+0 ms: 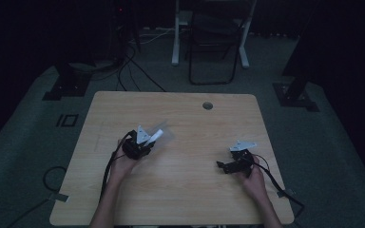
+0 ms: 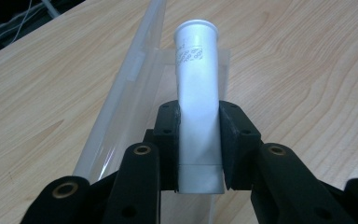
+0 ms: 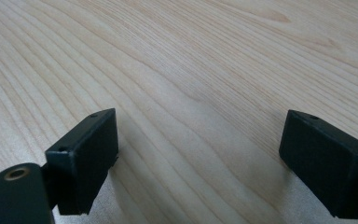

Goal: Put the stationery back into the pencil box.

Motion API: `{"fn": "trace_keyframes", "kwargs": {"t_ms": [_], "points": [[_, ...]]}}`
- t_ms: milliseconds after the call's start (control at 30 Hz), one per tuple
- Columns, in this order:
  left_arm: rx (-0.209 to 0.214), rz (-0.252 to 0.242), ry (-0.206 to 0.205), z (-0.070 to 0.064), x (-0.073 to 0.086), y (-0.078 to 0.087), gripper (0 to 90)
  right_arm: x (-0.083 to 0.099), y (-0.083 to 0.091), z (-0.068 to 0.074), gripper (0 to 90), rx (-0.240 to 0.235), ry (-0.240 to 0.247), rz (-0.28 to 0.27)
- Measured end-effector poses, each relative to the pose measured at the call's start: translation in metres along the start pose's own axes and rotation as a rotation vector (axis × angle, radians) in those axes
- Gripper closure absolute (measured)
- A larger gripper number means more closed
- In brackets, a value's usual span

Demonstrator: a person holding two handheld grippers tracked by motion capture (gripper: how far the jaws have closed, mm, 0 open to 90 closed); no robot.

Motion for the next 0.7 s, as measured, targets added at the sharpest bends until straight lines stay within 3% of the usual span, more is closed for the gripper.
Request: {"fn": "trace_keyframes", "kwargs": {"t_ms": [700], "points": [[-0.006, 0.067, -0.006, 0.0, 0.013, -0.022, 71.0, 0.0, 0.0, 0.0, 11.5, 0.0, 0.0, 0.0]]}}
Point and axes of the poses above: each handheld gripper's, and its own axes: y roughly backward along the jaws, x roughly out of its underside, z roughly to its left, the point moved 7 cm from there along -y, roughly forward along the jaws, and after that the axes turned 11 degrees about -x, right-handed, at the moved point
